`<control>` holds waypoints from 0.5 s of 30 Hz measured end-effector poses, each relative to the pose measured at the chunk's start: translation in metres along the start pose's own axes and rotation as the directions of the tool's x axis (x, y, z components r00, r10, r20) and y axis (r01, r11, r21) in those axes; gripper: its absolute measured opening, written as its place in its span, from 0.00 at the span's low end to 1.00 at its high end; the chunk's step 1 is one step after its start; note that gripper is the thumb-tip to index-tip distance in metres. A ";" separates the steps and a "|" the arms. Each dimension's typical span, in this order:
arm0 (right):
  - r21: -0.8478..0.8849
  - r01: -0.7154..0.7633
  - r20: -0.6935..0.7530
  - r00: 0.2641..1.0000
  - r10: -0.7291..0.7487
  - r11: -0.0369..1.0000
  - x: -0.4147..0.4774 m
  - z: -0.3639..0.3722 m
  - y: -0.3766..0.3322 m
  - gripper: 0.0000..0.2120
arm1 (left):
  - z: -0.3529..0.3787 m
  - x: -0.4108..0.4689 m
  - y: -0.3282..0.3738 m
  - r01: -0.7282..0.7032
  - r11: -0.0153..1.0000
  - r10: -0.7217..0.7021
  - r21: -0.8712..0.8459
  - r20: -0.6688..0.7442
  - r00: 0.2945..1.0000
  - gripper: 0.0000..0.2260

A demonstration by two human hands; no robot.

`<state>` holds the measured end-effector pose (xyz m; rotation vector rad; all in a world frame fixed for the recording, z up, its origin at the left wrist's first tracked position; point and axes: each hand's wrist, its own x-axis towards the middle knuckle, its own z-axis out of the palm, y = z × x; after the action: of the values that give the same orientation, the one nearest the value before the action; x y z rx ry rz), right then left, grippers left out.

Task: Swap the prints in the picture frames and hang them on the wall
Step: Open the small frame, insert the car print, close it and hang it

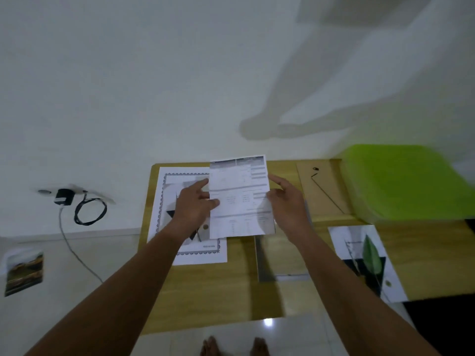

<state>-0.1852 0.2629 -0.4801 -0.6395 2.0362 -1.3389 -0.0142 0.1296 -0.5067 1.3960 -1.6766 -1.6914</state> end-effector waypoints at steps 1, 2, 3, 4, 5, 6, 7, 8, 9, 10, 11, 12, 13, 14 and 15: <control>0.004 -0.014 0.023 1.000 0.014 1.000 -0.002 -0.010 0.005 0.21 | 0.007 -0.003 0.001 -0.019 1.000 0.019 0.018 -0.005 1.000 0.31; 0.002 -0.028 0.048 0.998 0.028 1.000 -0.002 -0.020 0.011 0.22 | 0.015 -0.005 0.001 -0.033 0.998 0.034 0.054 -0.009 0.999 0.31; -0.008 -0.042 0.070 0.997 0.042 0.999 -0.003 -0.029 0.018 0.23 | 0.025 -0.008 0.000 -0.044 0.995 0.045 0.094 -0.002 0.999 0.30; -0.032 -0.051 0.082 0.995 0.054 0.998 -0.003 -0.038 0.026 0.24 | 0.035 -0.011 -0.002 -0.052 0.990 0.051 0.131 0.010 0.999 0.30; -0.069 -0.056 0.082 0.995 0.062 0.996 -0.004 -0.046 0.034 0.25 | 0.046 -0.014 -0.004 -0.059 0.984 0.055 0.166 0.028 0.998 0.29; -0.115 -0.054 0.077 0.995 0.063 0.992 -0.004 -0.054 0.042 0.25 | 0.058 -0.017 -0.007 -0.069 0.977 0.061 0.200 0.045 0.997 0.27; -0.166 -0.051 0.072 0.995 0.064 0.985 -0.005 -0.062 0.049 0.25 | 0.070 -0.020 -0.010 -0.081 0.966 0.070 0.246 0.052 0.996 0.23; -0.213 -0.051 0.071 0.995 0.068 0.976 -0.006 -0.069 0.057 0.24 | 0.081 -0.022 -0.015 -0.082 0.951 0.071 0.300 0.048 0.996 0.22; -0.244 -0.057 0.073 0.994 0.076 0.968 -0.008 -0.075 0.065 0.23 | 0.092 -0.025 -0.019 -0.085 0.935 0.074 0.345 0.045 0.996 0.22; -0.267 -0.060 0.077 0.994 0.083 0.962 -0.009 -0.080 0.073 0.22 | 0.101 -0.027 -0.024 -0.100 0.924 0.086 0.370 0.056 0.995 0.24; -0.294 -0.060 0.083 0.993 0.088 0.954 -0.012 -0.084 0.080 0.20 | 0.110 -0.030 -0.029 -0.132 0.912 0.108 0.388 0.083 0.991 0.27; -0.333 -0.050 0.091 0.992 0.085 0.942 -0.013 -0.087 0.087 0.18 | 0.118 -0.032 -0.034 -0.165 0.895 0.130 0.414 0.111 0.985 0.29; -0.375 -0.031 0.093 0.993 0.071 0.926 -0.014 -0.090 0.094 0.16 | 0.125 -0.033 -0.039 -0.195 0.872 0.150 0.448 0.134 0.980 0.30; -0.411 -0.005 0.095 0.994 0.048 0.912 -0.014 -0.091 0.101 0.16 | 0.131 -0.033 -0.044 -0.216 0.848 0.163 0.483 0.149 0.975 0.31; -0.430 0.025 0.099 0.995 0.020 0.903 -0.014 -0.092 0.105 0.19 | 0.135 -0.032 -0.049 -0.225 0.827 0.166 0.515 0.160 0.973 0.33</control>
<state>-0.2481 0.3692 -0.5469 -0.8819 2.2626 -0.8332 -0.0933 0.2382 -0.5663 1.2983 -2.3909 -1.2528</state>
